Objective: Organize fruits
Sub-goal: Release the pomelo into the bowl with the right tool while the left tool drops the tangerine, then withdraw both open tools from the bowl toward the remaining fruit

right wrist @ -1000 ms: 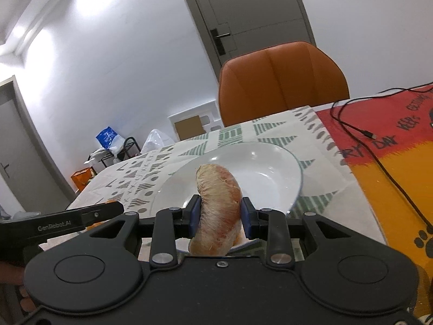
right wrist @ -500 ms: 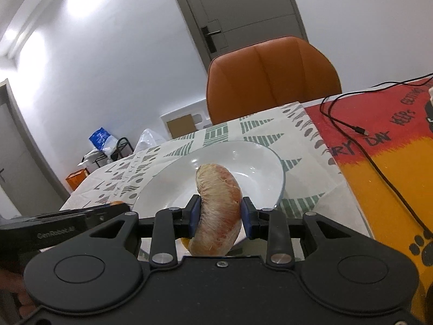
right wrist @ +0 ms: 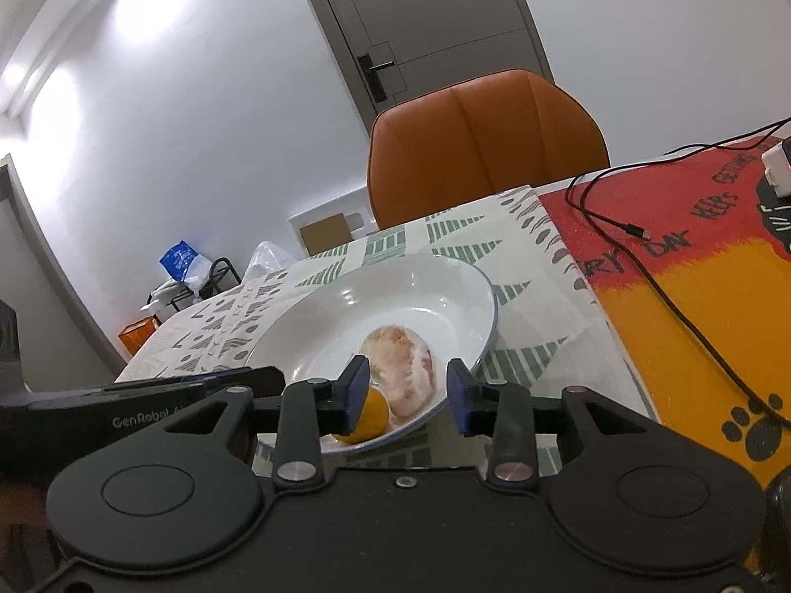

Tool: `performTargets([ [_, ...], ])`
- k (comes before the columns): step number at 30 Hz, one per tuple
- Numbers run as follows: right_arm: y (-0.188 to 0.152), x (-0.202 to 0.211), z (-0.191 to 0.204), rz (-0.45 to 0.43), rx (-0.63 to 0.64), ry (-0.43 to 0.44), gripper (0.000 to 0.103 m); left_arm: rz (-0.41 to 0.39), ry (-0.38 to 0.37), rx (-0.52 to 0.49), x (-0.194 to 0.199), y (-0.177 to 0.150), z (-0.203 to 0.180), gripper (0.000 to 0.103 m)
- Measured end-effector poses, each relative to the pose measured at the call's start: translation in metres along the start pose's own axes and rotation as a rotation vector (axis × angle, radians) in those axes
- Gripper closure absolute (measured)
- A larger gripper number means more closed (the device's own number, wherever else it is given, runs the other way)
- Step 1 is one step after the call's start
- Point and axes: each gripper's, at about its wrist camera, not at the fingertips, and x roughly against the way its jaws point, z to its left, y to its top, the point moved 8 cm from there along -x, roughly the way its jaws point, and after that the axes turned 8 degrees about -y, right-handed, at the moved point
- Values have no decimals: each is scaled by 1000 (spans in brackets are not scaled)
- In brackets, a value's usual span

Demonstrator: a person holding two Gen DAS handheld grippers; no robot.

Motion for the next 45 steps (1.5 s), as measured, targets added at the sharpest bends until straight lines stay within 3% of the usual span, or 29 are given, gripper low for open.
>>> performTargets([
  [8, -6, 1, 6, 15, -10, 15, 65, -11, 26, 4, 15, 1, 10, 77],
  [11, -7, 1, 10, 20, -13, 21, 61, -19, 32, 15, 23, 1, 14, 70],
  [17, -8, 4, 20, 11, -1, 22, 48, -42, 68, 32, 40, 1, 27, 39],
  [19, -8, 5, 22, 6, -2, 24, 42, -66, 86, 37, 47, 2, 31, 19],
  [22, -8, 7, 27, 5, 2, 25, 31, -105, 112, 47, 59, 4, 37, 8],
  [28, -4, 17, 36, -32, 20, 25, 10, -125, 132, 73, 75, 3, 48, 5],
  [36, -4, 22, 47, -45, 29, 36, 0, -140, 163, 101, 95, -2, 64, 4],
  [45, -10, 26, 64, -39, 50, 69, 0, -149, 194, 117, 116, -8, 75, 4],
])
